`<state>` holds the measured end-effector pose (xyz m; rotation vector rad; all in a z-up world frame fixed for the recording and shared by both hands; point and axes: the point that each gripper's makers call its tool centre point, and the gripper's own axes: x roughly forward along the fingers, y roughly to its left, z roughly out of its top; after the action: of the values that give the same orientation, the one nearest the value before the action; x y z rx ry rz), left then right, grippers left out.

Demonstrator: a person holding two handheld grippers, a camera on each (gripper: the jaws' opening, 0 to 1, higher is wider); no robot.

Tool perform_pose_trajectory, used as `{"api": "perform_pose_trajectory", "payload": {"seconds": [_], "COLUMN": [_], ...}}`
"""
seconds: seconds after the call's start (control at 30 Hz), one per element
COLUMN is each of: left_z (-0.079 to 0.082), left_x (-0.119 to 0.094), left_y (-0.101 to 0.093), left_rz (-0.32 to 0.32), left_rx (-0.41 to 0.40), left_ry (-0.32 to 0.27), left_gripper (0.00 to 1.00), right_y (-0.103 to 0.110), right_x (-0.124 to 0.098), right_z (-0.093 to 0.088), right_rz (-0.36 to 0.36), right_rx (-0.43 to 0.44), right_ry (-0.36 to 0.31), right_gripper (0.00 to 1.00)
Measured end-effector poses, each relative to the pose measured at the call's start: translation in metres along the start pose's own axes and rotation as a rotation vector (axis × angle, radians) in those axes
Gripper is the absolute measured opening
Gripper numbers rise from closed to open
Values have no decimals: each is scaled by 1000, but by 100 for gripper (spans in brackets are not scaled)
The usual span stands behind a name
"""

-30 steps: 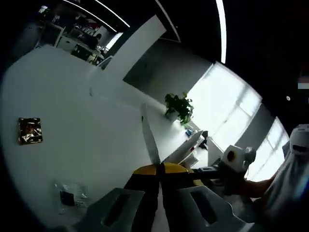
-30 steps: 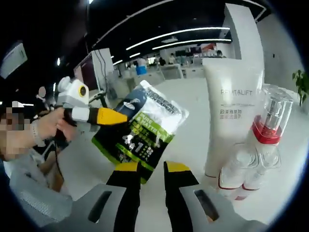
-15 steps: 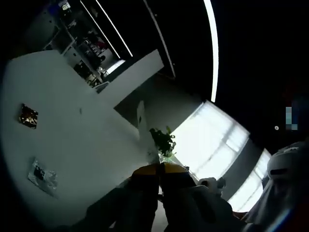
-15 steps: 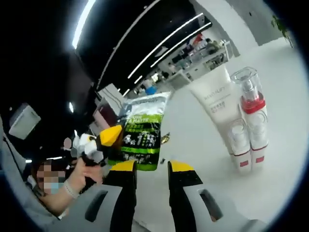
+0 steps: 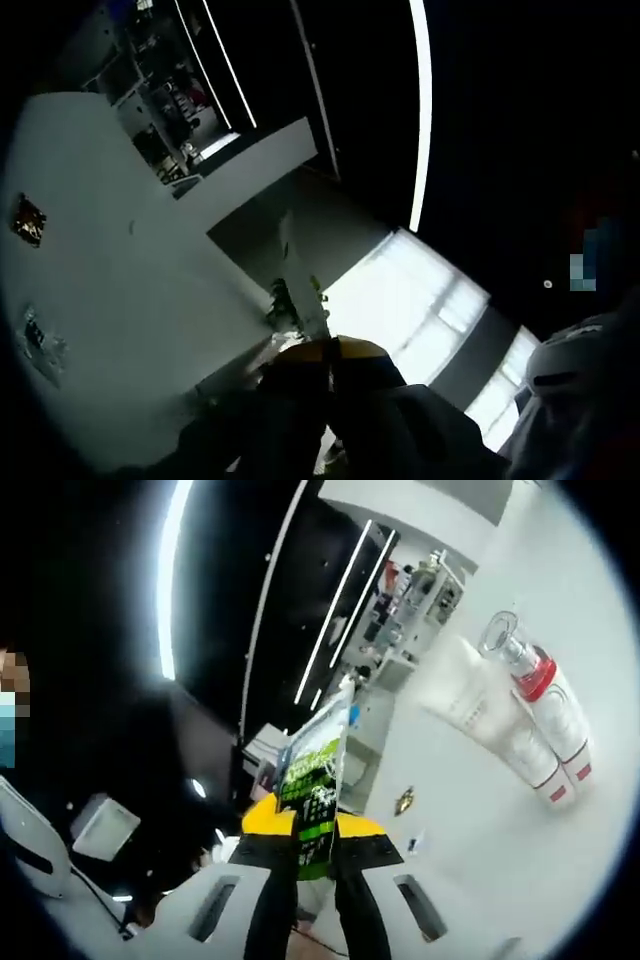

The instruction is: Arrange the skincare products in the storage area until every visible bottle or jar stands upright without overlapping.

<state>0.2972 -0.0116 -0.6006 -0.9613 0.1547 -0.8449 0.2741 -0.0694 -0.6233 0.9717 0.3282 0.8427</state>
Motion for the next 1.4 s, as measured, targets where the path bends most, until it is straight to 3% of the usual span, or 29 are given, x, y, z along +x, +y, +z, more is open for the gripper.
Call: {"api": "perform_pose_trajectory", "payload": {"seconds": [0.07,0.2,0.4,0.47,0.63,0.73,0.9,1.0,1.13,1.27,1.33,1.4], "left_z": [-5,-9,-12,-8,2,14,9,11,-3,-13,-21,-27], "left_x": [0,-2,-4,-5,-2,2,10,13,16,17,16,15], "left_y": [5,1,11,15,24,31,49,60,74,83,98,105], "left_rz": [19,4,57,58,54,39,71,86,132,148,193,219], "left_rx": [1,20,76,46,17,-36,-27,-30,52,1,56,61], "left_ry": [23,39,83,83,82,58,110,116,192,219,267,285], "left_gripper": [1,1,7,14,19,18,14,9,8,3,2,1], "right_y": [0,4,5,8,7,9,8,0,-16,-34,-44,-58], "right_x": [-2,-5,-7,-8,-10,-12,-13,-13,-14,-17,-16,-16], "right_z": [1,-1,-3,-5,-8,-12,-19,-24,-25,-30,-34,-40], "right_rz": [2,21,31,36,42,51,56,29,-12,-70,-106,-157], "right_rx": [28,0,23,-3,0,3,11,17,50,73,77,90], "right_ry": [-4,-4,-3,10,29,43,65,82,79,95,107,129], "right_gripper": [3,1,1,1,1,1,1,1,1,1,1,1]}}
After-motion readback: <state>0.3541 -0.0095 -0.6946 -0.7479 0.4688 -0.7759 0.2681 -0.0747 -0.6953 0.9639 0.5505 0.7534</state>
